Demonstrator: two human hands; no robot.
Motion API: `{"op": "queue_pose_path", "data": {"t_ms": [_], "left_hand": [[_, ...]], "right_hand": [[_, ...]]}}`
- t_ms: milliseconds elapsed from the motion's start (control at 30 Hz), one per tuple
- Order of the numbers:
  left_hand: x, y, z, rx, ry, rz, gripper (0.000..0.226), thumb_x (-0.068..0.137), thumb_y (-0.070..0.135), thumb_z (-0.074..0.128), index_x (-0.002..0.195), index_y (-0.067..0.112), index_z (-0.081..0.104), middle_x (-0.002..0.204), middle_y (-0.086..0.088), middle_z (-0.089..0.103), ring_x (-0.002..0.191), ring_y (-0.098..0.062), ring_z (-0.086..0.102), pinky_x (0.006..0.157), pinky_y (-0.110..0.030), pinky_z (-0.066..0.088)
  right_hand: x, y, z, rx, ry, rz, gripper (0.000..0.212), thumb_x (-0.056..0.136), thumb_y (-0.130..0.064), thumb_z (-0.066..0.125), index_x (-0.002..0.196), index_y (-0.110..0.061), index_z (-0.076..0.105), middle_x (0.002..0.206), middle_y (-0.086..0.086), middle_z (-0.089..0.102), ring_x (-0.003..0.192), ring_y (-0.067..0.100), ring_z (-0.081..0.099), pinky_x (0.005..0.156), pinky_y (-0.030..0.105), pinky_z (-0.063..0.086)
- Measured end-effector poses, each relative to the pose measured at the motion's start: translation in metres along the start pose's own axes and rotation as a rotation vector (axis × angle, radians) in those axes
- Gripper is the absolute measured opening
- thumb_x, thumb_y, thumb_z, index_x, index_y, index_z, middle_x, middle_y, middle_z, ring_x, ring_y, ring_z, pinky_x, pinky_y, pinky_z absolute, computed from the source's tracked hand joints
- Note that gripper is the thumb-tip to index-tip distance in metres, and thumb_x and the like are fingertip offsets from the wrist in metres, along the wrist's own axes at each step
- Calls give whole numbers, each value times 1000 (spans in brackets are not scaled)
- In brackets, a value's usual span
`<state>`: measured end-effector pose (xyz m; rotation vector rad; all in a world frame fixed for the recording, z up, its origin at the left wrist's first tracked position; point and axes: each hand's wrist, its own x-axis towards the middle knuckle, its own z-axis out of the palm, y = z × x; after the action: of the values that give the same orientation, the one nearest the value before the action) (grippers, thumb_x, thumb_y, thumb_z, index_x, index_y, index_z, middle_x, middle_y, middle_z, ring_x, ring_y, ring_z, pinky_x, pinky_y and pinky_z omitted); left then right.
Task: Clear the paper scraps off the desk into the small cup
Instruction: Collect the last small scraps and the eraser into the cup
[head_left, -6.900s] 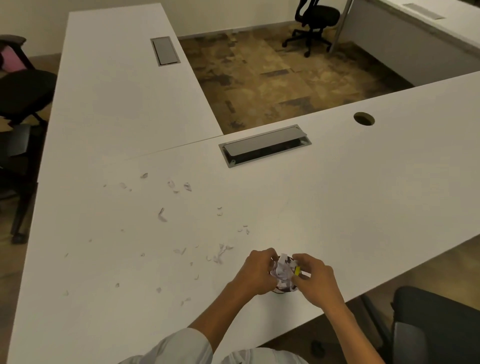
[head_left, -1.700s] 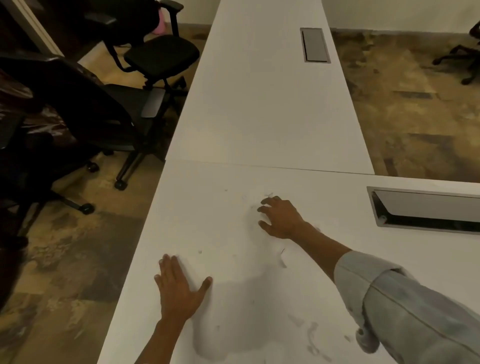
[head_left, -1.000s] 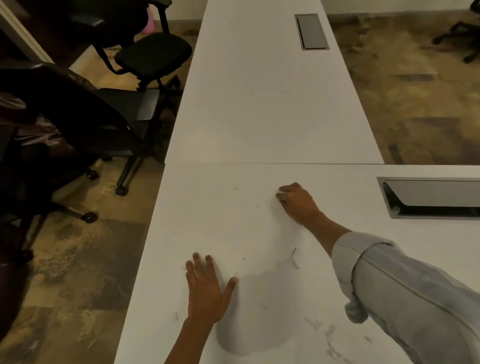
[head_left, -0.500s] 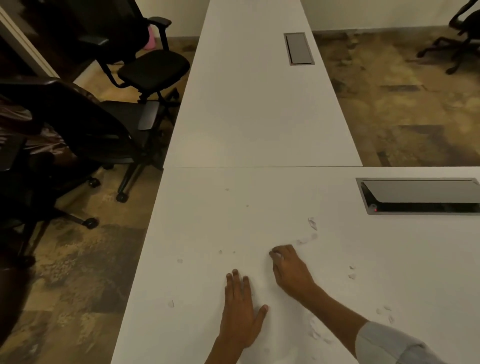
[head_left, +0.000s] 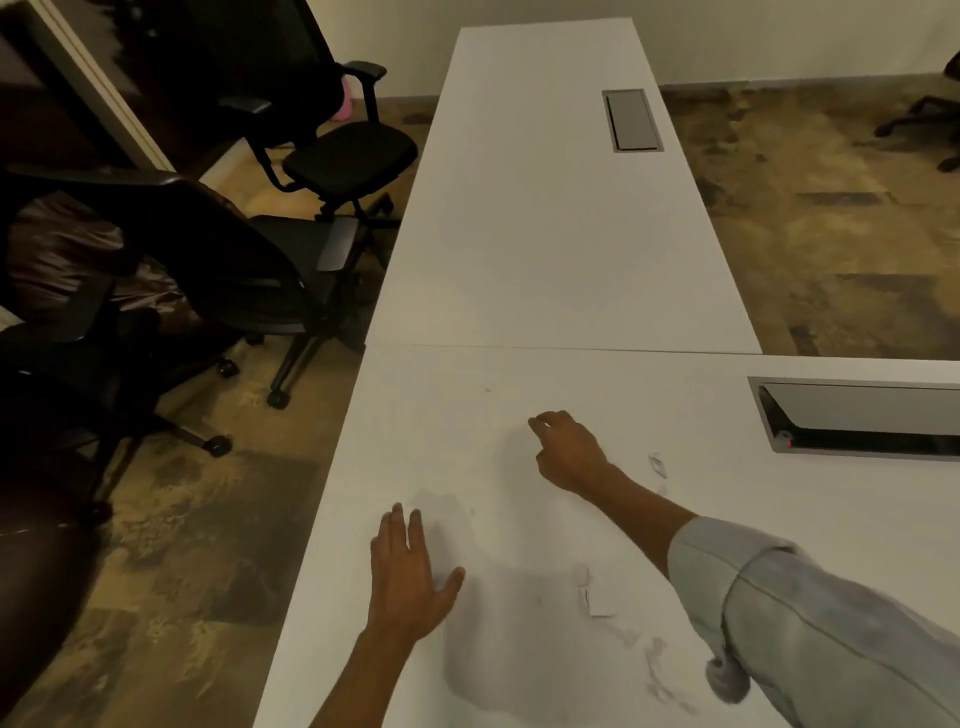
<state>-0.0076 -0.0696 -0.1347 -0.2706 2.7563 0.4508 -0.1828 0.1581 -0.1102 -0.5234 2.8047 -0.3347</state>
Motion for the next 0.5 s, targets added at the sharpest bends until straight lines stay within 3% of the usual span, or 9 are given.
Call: {"op": "queue_pose_path", "data": {"t_ms": [100, 233, 400, 500], "left_hand": [[18, -21, -27, 116, -9, 5, 120, 66, 87, 36, 150, 12, -6, 158, -11, -14, 145, -29, -11, 116, -43, -1], [35, -33, -32, 127, -75, 22, 139, 40, 100, 0, 149, 13, -13, 156, -9, -22, 144, -27, -19, 115, -44, -5], [32, -33, 10, -13, -74, -77, 131, 51, 97, -1, 149, 10, -12, 157, -9, -19, 145, -26, -17, 117, -46, -2], [21, -27, 28, 13, -57, -92, 117, 63, 91, 0, 146, 10, -19, 155, -8, -25, 142, -23, -24, 116, -43, -8]], "right_hand": [[39, -3, -7, -138, -154, 8, 62, 92, -22, 44, 148, -6, 23, 155, 10, 25, 141, 26, 24, 115, 43, 23], [49, -11, 27, -229, -304, 45, 65, 97, -36, 30, 150, -4, 10, 159, 13, 5, 147, 27, 5, 117, 52, 10], [-49, -49, 84, -86, -159, -122, 74, 93, -50, 19, 147, 1, 21, 157, 19, 15, 145, 34, 14, 116, 53, 16], [-70, -58, 94, -50, -225, -212, 79, 93, -56, 17, 150, -4, 7, 158, 11, -3, 147, 27, -4, 118, 52, 5]]}}
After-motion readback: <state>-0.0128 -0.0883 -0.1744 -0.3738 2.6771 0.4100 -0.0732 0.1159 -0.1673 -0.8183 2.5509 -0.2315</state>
